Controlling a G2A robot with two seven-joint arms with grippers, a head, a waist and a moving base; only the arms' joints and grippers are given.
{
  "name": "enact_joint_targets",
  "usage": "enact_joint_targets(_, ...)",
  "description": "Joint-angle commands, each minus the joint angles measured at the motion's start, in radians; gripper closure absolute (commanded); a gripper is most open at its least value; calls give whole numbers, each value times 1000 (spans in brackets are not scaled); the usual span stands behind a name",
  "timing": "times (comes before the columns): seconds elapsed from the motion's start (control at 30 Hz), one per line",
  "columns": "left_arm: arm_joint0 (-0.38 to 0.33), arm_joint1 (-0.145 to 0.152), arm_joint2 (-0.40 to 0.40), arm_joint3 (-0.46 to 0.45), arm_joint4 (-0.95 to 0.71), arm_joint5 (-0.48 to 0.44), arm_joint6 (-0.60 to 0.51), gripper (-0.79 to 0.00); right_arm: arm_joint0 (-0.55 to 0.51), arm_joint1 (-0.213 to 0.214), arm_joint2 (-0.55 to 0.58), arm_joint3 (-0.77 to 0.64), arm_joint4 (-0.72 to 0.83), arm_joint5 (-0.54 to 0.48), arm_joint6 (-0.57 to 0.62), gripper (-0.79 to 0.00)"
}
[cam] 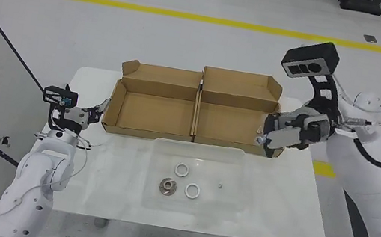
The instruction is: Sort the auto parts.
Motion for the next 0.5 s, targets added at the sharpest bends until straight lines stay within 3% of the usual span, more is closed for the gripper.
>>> enact_joint_targets(0.0, 0, 0, 0, 0, 0, 0, 0, -785, 17, -16, -4, -2, 35, 9, 9, 0)
enact_joint_targets(0.47, 0, 0, 0, 0, 0, 0, 0, -785, 142, -138, -53, 36, 137, 39, 38, 0)
